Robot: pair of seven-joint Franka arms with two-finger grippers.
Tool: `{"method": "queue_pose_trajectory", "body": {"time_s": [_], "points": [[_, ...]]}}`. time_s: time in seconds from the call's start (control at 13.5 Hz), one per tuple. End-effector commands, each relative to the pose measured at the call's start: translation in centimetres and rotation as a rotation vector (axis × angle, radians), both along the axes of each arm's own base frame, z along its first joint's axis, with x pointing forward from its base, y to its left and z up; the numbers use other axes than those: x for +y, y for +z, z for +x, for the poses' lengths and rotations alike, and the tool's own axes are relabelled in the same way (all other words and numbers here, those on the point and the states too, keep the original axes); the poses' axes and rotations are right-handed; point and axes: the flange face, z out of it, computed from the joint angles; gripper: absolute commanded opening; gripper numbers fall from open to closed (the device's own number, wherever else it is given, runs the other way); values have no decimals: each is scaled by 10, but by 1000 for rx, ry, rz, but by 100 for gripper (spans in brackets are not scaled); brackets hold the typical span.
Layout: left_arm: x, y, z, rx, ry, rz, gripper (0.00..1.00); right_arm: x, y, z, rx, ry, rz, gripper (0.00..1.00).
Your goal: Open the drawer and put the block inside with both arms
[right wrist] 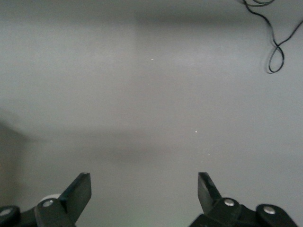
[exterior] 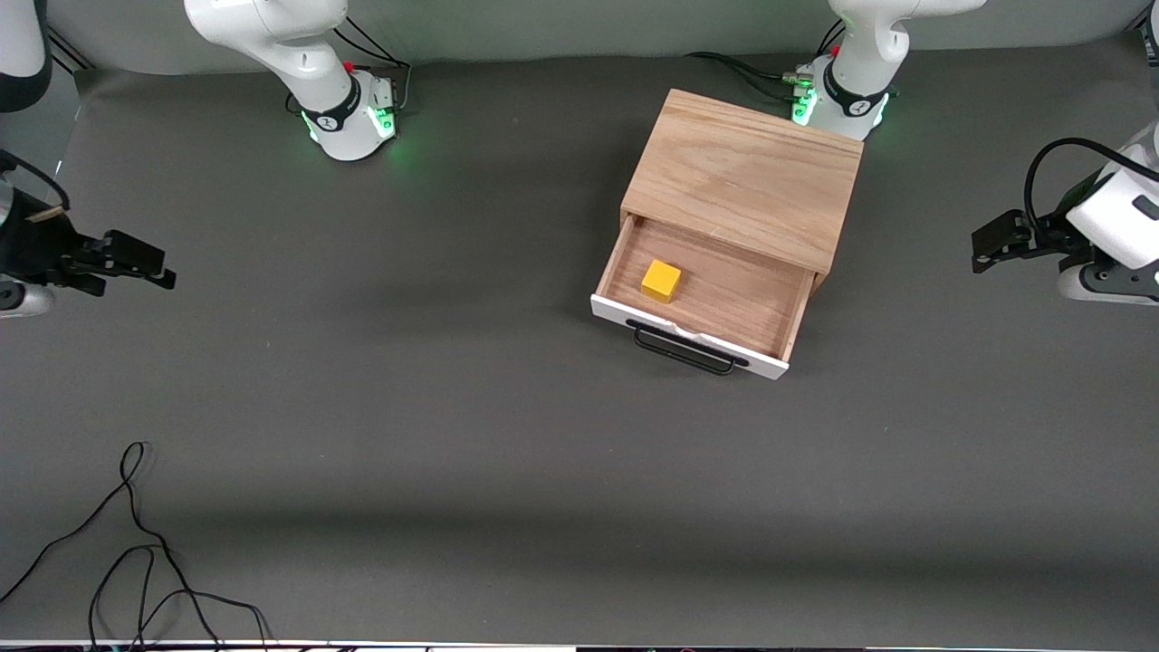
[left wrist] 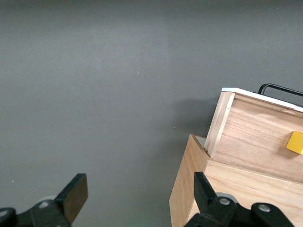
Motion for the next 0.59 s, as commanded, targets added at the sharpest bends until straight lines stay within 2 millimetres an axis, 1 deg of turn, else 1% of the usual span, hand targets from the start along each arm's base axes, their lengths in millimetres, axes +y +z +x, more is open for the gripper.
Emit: {"method": "queue_pose_trajectory", "body": {"time_s": [0.0, 0.15, 0.22, 0.3, 0.52], "points": [[-1, 8, -7, 6, -18, -2, 100, -7, 7, 5, -18, -27, -18, 100], [-1, 9, -7, 5, -18, -2, 100, -6, 5, 6, -14, -25, -18, 100], [-1, 9, -7, 5, -18, -4, 100, -13, 4, 3, -11, -36, -16, 100], [-2, 10, -7, 3, -20, -4, 100, -9, 3, 1, -6, -30, -14, 100], [-3, 10, -7, 3, -21, -4, 100, -7, 2, 1, 8, -30, -14, 100]]}}
